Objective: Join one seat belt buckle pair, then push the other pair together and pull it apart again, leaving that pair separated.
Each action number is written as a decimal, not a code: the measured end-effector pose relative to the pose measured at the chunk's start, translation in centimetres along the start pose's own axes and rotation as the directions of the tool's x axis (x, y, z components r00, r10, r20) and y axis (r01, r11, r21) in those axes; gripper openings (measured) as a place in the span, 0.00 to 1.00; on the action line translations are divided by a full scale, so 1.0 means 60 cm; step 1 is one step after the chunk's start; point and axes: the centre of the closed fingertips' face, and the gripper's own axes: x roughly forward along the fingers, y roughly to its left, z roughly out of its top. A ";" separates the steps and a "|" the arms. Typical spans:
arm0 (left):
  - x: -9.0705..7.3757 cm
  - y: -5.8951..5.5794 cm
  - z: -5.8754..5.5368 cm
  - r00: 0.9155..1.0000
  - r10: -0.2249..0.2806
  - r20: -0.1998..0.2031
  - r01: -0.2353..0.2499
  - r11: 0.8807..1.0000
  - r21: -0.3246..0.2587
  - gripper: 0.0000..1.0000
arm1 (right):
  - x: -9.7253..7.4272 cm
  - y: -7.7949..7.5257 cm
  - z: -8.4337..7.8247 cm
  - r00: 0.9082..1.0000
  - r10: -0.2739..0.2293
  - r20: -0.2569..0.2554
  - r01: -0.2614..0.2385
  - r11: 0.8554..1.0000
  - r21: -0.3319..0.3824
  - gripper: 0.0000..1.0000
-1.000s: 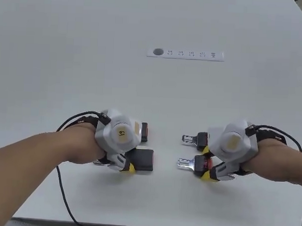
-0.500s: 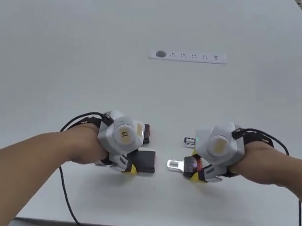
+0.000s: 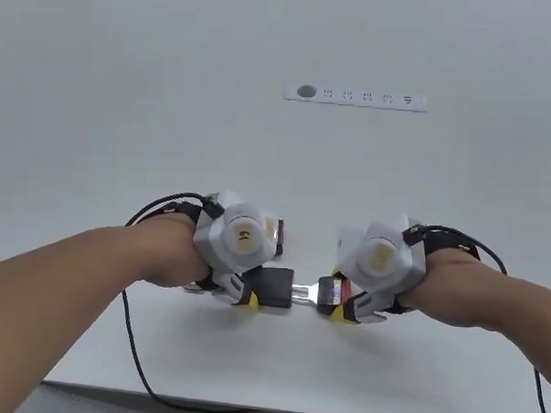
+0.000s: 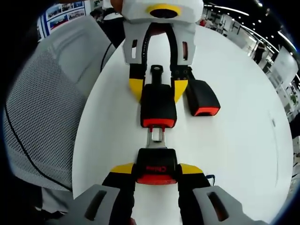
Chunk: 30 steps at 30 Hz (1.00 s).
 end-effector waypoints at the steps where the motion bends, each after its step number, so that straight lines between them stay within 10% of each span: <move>1: 0.000 0.000 0.000 1.000 -0.001 -0.001 0.001 1.000 0.001 0.33 | 0.002 -0.002 0.003 1.000 0.002 0.003 -0.002 1.000 -0.010 0.32; 30: 0.000 0.000 -0.002 1.000 -0.011 0.000 0.011 1.000 0.027 0.32 | 0.013 -0.004 0.021 0.998 -0.002 0.057 0.001 1.000 0.020 0.29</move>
